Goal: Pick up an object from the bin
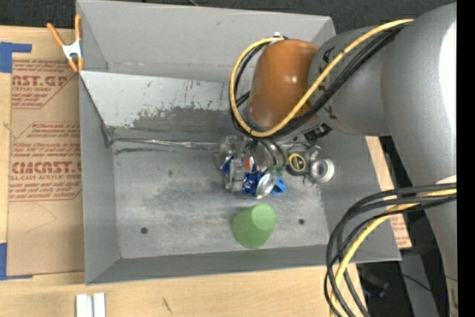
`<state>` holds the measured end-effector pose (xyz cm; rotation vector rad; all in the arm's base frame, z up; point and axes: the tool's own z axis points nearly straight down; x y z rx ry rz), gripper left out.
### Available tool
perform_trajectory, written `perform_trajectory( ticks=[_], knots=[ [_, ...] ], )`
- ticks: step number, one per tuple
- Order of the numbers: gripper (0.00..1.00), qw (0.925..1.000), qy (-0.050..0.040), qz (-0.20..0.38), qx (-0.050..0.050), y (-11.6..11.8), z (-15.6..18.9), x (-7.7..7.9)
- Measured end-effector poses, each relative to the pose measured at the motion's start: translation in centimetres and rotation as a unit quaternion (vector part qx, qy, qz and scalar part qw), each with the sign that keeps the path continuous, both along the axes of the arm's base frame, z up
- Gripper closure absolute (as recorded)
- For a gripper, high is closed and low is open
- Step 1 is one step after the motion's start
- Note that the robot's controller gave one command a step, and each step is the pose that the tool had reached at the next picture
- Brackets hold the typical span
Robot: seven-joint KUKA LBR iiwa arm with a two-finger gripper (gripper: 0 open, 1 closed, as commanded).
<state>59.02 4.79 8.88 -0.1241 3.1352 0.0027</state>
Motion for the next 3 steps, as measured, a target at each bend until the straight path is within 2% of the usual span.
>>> perform_trajectory(
  ticks=[2,3],
  knots=[
    [1.00,1.0000,0.0004,0.000,0.000,0.1,2.3,0.2],
    [1.00,1.0000,-0.0038,0.000,0.000,0.2,11.1,0.4]
  ],
)
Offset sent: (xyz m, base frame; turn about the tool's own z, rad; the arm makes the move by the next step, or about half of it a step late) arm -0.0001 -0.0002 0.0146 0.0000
